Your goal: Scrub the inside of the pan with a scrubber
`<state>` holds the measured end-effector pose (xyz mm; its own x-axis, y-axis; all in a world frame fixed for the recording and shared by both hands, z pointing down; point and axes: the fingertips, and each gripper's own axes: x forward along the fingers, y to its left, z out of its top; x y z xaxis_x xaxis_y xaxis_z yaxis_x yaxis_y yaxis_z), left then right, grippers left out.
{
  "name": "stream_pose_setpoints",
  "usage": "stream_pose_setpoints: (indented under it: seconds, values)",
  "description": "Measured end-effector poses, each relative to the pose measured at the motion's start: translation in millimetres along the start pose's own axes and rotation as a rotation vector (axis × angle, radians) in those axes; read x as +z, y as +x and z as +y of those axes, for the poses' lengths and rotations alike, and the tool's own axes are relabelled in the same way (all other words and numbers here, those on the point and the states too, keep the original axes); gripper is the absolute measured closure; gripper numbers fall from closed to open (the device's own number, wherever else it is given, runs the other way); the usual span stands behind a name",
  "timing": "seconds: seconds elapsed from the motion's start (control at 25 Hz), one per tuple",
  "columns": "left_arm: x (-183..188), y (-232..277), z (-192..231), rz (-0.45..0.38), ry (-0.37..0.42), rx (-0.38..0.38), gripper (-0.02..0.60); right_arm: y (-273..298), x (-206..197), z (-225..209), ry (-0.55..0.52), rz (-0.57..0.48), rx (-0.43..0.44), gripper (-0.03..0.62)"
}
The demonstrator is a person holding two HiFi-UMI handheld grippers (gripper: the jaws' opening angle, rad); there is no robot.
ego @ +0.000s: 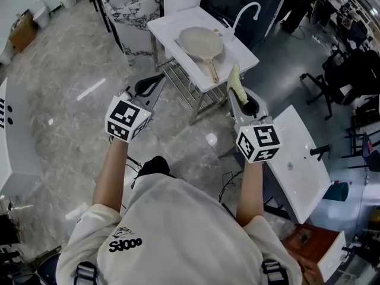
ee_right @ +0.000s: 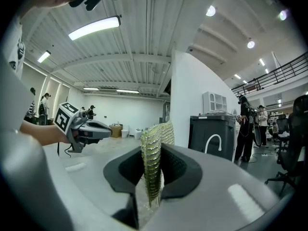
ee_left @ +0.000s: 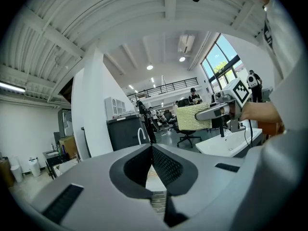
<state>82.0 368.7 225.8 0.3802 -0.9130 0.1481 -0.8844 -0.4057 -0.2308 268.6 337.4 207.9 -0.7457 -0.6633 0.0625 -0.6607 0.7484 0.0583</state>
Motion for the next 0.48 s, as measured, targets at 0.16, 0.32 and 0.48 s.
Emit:
stream_pose_setpoints:
  seconds: [0.16, 0.32, 0.48]
  values:
    - [4.0, 10.2, 6.9, -0.006, 0.000, 0.002, 0.577, 7.7, 5.0, -6.3, -0.005, -0.008, 0.002, 0.517]
    - [-1.5, 26.4, 14.6, -0.006, -0.001, -0.011, 0.577, 23.2, 1.1, -15.2, -0.004, 0.000, 0.005, 0.517]
    - [-9.0, 48.3, 35.4, -0.014, -0.005, -0.019, 0.577, 47.9, -5.4, -26.3, 0.009, 0.007, 0.004, 0.517]
